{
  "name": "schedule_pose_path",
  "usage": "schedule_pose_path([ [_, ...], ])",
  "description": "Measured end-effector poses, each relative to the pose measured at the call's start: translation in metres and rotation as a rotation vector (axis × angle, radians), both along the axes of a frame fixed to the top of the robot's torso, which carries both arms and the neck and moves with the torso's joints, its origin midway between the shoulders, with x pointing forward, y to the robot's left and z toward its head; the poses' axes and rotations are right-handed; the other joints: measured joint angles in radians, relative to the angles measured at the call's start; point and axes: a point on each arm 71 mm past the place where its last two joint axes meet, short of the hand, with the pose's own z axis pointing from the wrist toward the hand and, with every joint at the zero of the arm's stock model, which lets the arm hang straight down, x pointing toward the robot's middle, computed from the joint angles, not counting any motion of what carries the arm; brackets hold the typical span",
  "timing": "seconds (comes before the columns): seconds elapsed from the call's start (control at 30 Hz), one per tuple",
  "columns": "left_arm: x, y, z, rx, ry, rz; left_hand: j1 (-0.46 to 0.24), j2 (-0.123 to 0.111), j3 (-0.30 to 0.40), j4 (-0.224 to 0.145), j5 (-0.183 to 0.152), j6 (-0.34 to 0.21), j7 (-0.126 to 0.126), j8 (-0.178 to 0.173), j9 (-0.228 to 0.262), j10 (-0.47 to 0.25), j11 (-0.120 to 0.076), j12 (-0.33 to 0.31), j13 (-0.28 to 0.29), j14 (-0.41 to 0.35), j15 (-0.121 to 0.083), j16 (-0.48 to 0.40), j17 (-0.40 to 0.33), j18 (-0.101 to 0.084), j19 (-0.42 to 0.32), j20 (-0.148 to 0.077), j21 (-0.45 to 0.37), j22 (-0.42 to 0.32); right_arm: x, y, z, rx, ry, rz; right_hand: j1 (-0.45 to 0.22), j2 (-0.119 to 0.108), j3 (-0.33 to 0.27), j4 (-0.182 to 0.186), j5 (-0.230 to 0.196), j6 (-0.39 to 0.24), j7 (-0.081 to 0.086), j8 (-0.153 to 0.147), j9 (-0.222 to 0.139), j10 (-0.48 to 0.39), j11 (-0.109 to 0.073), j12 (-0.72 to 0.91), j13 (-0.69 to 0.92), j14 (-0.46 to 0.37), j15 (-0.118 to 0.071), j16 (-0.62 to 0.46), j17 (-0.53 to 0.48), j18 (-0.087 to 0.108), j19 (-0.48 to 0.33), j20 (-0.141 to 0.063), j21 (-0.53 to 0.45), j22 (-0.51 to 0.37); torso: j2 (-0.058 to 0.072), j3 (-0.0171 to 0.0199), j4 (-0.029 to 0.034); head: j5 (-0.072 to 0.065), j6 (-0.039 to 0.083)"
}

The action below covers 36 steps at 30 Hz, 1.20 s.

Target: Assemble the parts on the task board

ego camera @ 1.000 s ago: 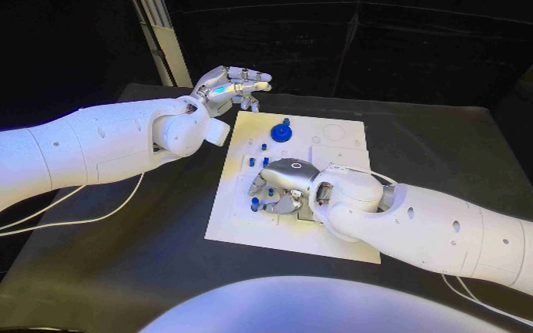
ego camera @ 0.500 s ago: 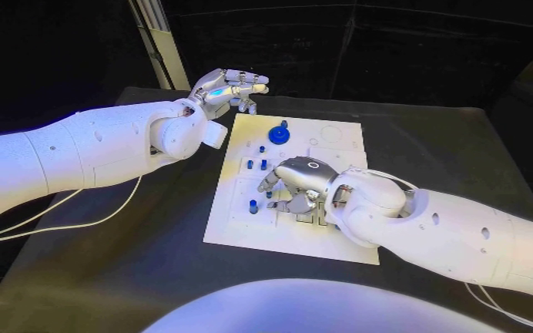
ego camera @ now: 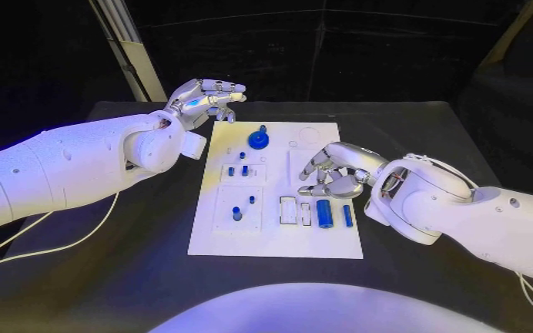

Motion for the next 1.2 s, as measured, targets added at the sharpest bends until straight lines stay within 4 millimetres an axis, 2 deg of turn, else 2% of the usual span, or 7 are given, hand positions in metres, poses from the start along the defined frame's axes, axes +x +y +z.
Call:
schedule_pose_path([
  [0.17, -0.001, 0.000, -0.001, 0.001, 0.004, -0.002, 0.000, 0.000, 0.000, 0.000, 0.000, 0.000, 0.000, 0.000, 0.000, 0.000, 0.000, 0.000, 0.000, 0.000, 0.000, 0.000, 0.000, 0.000, 0.000, 0.000, 0.000, 0.000, -0.001, -0.026, -0.005, -0.095, 0.068, -0.121, 0.018, 0.023, -0.106, 0.075, 0.009, -0.012, -0.008, 0.063, 0.010, -0.040, -0.005, 0.264, 0.299, 0.004, -0.004, 0.042, 0.066, -0.002, 0.023, -0.001, 0.037, 0.064, -0.003, -0.0003, -0.0072, -0.019, 0.003],
  [0.2, -0.001, 0.000, -0.001, 0.001, 0.004, -0.003, 0.000, 0.000, 0.000, 0.000, 0.000, 0.000, 0.000, 0.000, 0.000, 0.000, 0.000, 0.000, 0.000, 0.000, 0.000, 0.000, 0.000, 0.000, 0.000, 0.000, 0.000, 0.000, -0.002, -0.029, -0.005, -0.108, 0.076, -0.137, 0.011, 0.030, -0.122, 0.080, 0.009, -0.016, -0.004, 0.073, 0.011, -0.040, -0.005, 0.311, 0.355, 0.004, -0.004, 0.050, 0.070, -0.016, 0.027, 0.002, 0.042, 0.073, -0.003, -0.0005, -0.0081, -0.022, 0.004],
  [0.3, -0.002, 0.000, -0.002, 0.002, 0.006, -0.004, 0.000, 0.000, 0.000, 0.000, 0.000, 0.000, 0.000, 0.000, 0.000, 0.000, 0.000, 0.000, 0.000, 0.000, 0.000, 0.000, 0.000, 0.000, 0.000, 0.000, 0.000, 0.000, -0.004, -0.035, -0.006, -0.143, 0.095, -0.184, -0.006, 0.047, -0.165, 0.081, 0.009, -0.021, -0.011, 0.099, 0.018, -0.016, -0.004, 0.432, 0.495, 0.004, -0.004, 0.072, 0.072, -0.015, 0.034, -0.002, 0.051, 0.095, -0.004, -0.0009, -0.0101, -0.032, 0.006],
  [0.43, -0.002, 0.000, -0.002, 0.001, 0.006, -0.005, 0.000, 0.000, 0.000, 0.000, 0.000, 0.000, 0.000, 0.000, 0.000, 0.000, 0.000, 0.000, 0.000, 0.000, 0.000, 0.000, -0.001, 0.000, 0.000, 0.000, -0.001, 0.000, -0.004, -0.038, -0.008, -0.177, 0.108, -0.225, -0.020, 0.060, -0.209, 0.083, 0.009, -0.035, -0.013, 0.126, 0.028, -0.013, -0.004, 0.498, 0.580, 0.004, -0.004, 0.076, 0.072, -0.015, 0.034, -0.002, 0.055, 0.102, -0.004, -0.0013, -0.0111, -0.039, 0.007],
  [0.7, -0.003, 0.001, -0.002, 0.002, 0.009, -0.005, 0.000, 0.000, 0.000, 0.000, 0.000, 0.000, 0.000, 0.000, 0.000, 0.000, 0.000, 0.000, 0.000, 0.000, 0.000, 0.000, -0.002, 0.000, 0.000, 0.000, -0.004, -0.001, -0.009, -0.035, -0.024, -0.227, 0.147, -0.249, -0.062, 0.076, -0.257, 0.083, 0.014, -0.050, -0.014, 0.150, 0.044, -0.009, 0.000, 0.549, 0.653, 0.004, -0.004, 0.085, 0.072, -0.015, 0.034, -0.001, 0.055, 0.104, -0.004, -0.0024, -0.0101, -0.047, 0.006],
  [0.93, -0.003, 0.002, -0.003, 0.003, 0.010, -0.003, 0.000, 0.000, 0.000, 0.000, 0.000, 0.000, 0.000, 0.000, 0.000, 0.000, 0.000, 0.000, 0.000, 0.000, 0.000, 0.000, -0.002, 0.000, 0.000, 0.000, -0.004, -0.001, -0.011, -0.026, -0.036, -0.259, 0.172, -0.236, -0.074, 0.089, -0.276, 0.083, 0.014, -0.050, -0.014, 0.169, 0.057, -0.004, -0.005, 0.575, 0.691, 0.004, -0.004, 0.085, 0.071, -0.015, 0.034, -0.001, 0.055, 0.104, -0.003, -0.0021, -0.0100, -0.044, 0.003],
  [1.2, -0.003, 0.003, -0.003, 0.003, 0.010, -0.003, 0.000, 0.000, 0.000, 0.000, 0.000, 0.000, 0.000, 0.000, 0.000, 0.000, 0.000, 0.000, 0.000, 0.000, 0.000, 0.000, -0.002, 0.000, 0.000, 0.000, -0.004, -0.001, -0.012, -0.019, -0.042, -0.281, 0.186, -0.219, -0.074, 0.089, -0.284, 0.086, 0.014, -0.051, -0.015, 0.176, 0.061, 0.002, -0.004, 0.585, 0.707, 0.004, -0.004, 0.085, 0.071, -0.015, 0.034, -0.001, 0.055, 0.104, -0.003, -0.0017, -0.0100, -0.043, -0.001],
])
